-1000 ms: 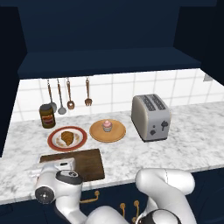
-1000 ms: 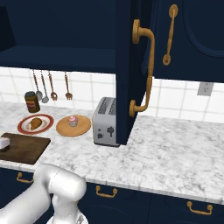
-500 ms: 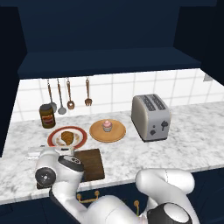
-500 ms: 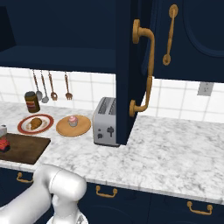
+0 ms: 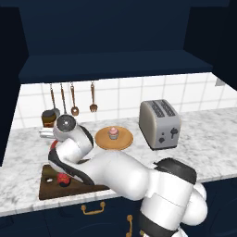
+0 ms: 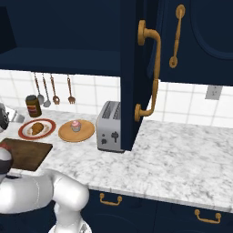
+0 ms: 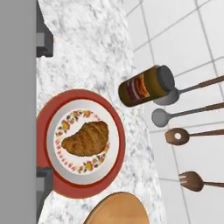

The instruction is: From the different types of pastries on the counter, select a croissant and place it on the cutting board. Then retrieve a jar of jam from the cabinet and place it alongside the croissant on the cutting board.

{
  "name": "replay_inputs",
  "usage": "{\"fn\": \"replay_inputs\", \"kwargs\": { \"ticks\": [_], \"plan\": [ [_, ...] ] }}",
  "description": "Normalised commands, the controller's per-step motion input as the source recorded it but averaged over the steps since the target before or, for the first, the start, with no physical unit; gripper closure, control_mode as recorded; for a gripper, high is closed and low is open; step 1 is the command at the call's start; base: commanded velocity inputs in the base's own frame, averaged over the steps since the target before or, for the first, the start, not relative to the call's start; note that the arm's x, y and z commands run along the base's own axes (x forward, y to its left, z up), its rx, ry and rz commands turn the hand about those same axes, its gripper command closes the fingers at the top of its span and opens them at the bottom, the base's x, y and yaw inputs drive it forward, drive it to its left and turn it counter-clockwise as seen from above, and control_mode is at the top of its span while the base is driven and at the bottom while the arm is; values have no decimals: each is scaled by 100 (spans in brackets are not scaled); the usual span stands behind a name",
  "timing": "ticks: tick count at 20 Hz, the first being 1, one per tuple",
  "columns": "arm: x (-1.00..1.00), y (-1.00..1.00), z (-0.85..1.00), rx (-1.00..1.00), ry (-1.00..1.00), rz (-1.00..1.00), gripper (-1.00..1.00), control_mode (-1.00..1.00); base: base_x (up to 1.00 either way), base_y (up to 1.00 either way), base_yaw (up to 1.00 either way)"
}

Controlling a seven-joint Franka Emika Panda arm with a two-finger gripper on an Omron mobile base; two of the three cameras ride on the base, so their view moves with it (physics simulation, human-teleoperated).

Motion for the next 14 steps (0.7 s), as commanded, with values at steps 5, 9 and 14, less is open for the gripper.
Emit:
{"fn": "replay_inputs", "kwargs": {
  "ticks": [5, 9, 14],
  "plan": [
    [75, -21, 8, 0, 17, 0, -100, -100, 0, 0, 0],
    [17, -3, -11, -1, 9, 0, -100, -100, 0, 0, 0],
    [51, -25, -48, -11, 24, 0, -100, -100, 0, 0, 0]
  ]
}}
